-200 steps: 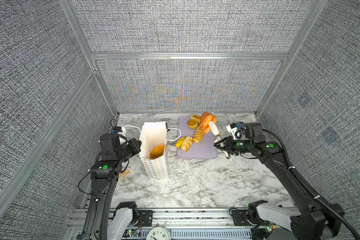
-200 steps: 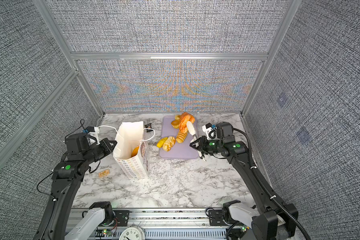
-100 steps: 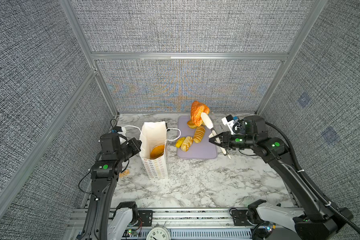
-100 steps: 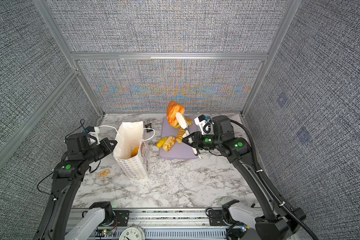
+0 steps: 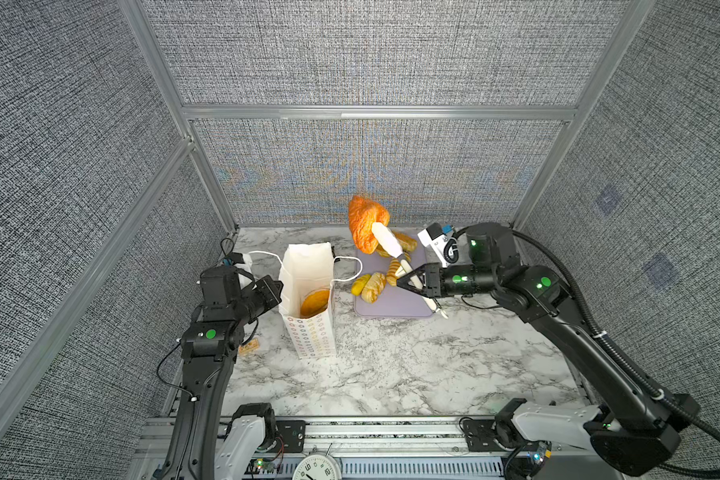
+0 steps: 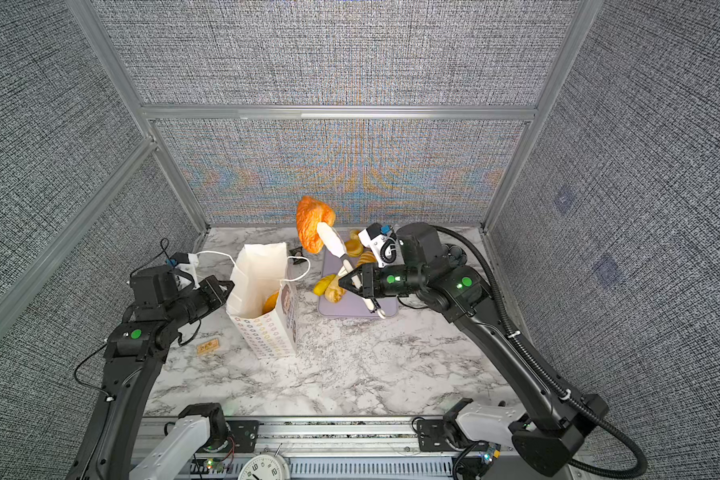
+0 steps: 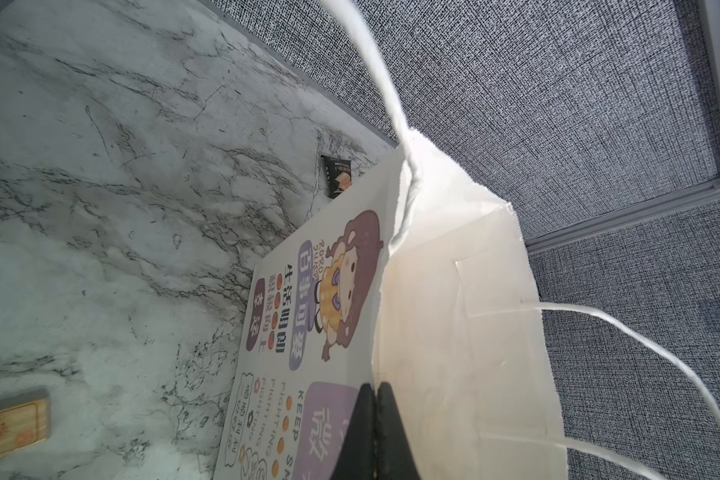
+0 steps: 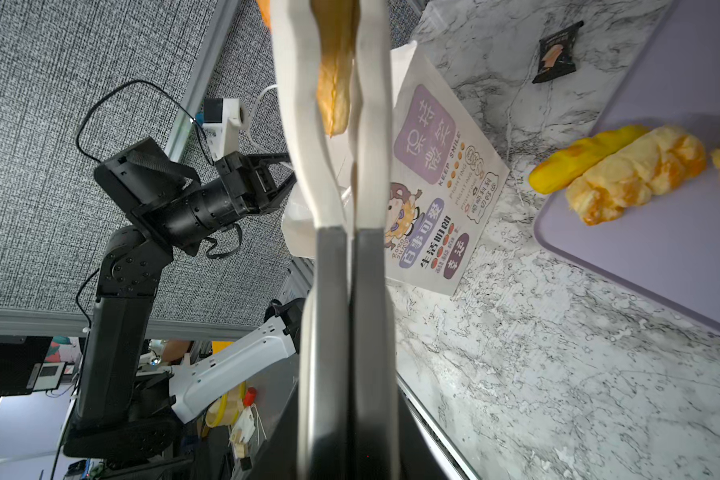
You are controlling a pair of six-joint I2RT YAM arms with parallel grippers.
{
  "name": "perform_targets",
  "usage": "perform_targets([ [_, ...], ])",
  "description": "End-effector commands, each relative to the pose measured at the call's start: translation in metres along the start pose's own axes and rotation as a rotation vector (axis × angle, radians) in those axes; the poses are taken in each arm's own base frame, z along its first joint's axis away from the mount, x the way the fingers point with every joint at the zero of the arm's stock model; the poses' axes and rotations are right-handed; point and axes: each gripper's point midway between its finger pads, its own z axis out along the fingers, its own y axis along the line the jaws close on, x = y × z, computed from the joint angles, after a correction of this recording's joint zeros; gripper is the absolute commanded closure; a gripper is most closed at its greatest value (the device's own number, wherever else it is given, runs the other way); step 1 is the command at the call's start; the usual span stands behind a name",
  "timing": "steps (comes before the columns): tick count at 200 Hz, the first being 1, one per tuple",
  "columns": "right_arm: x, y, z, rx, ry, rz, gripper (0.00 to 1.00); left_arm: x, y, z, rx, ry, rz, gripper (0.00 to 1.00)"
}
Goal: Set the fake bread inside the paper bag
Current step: 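Lift the croissant with the tongs and carry it over the bag opening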
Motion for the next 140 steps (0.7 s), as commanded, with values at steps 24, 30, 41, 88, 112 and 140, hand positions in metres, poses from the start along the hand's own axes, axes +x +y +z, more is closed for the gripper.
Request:
perform_targets([
  [24,0.003,0.016,0.014,0.032,0.024,-0.115,0.86,-0.005,-0.004,-0.002,0.013,-0.02,0.011,0.98],
  [30,0.004,0.018,0.016,0.037,0.029,-0.125,0.86,-0.005,-0.004,-0.002,0.013,-0.02,0.011,0.98],
  [41,0.005,0.02,0.022,0.05,0.03,-0.146,0.86,-0.005,-0.004,-0.002,0.013,-0.02,0.011,0.98],
  [88,0.011,0.033,0.039,0.078,0.068,-0.21,0.86,-0.004,-0.004,-0.003,0.012,-0.021,0.013,0.98],
  [112,0.015,0.037,0.047,0.101,0.091,-0.238,0.87,-0.004,-0.004,-0.004,0.013,-0.021,0.013,0.98],
  [140,0.018,0.041,0.055,0.129,0.109,-0.26,0.87,-0.004,-0.004,-0.003,0.013,-0.02,0.013,0.98],
])
